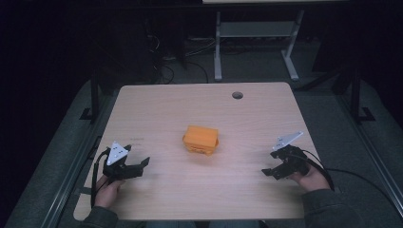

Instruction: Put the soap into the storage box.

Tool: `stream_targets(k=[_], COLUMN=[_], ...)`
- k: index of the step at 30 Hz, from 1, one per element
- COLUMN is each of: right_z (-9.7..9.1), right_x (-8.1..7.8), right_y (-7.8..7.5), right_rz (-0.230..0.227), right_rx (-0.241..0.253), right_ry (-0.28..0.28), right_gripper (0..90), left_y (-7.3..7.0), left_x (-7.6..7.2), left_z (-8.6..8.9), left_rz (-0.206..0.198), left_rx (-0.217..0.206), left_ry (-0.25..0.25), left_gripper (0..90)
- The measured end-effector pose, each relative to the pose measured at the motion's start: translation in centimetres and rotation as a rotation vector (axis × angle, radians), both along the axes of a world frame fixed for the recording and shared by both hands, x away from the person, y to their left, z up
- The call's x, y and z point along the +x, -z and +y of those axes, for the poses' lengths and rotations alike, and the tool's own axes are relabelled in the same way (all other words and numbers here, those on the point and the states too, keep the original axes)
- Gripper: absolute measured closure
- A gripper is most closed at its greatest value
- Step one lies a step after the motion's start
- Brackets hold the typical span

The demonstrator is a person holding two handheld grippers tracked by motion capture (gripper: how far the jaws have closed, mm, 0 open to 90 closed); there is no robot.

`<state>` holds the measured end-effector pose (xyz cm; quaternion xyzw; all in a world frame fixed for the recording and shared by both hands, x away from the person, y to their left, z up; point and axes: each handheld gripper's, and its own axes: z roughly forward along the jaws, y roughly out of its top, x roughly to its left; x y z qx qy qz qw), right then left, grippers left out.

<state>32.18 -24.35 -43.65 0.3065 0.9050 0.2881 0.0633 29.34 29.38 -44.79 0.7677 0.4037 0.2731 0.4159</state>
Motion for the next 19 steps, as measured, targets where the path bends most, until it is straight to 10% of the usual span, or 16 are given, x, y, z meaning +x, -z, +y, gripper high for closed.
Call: stream_targets(k=[19], right_z=[-1.7], right_x=[-3.9], right_y=[1.7], right_rz=[-0.051], right_rx=[0.043], right_ry=[0.077], right_gripper=[20.4], left_y=[0.1], left_x=[0.0], left_z=[-0.2], left_rz=[0.004], left_rx=[0.015], left_ry=[0.012], left_gripper=[14.0])
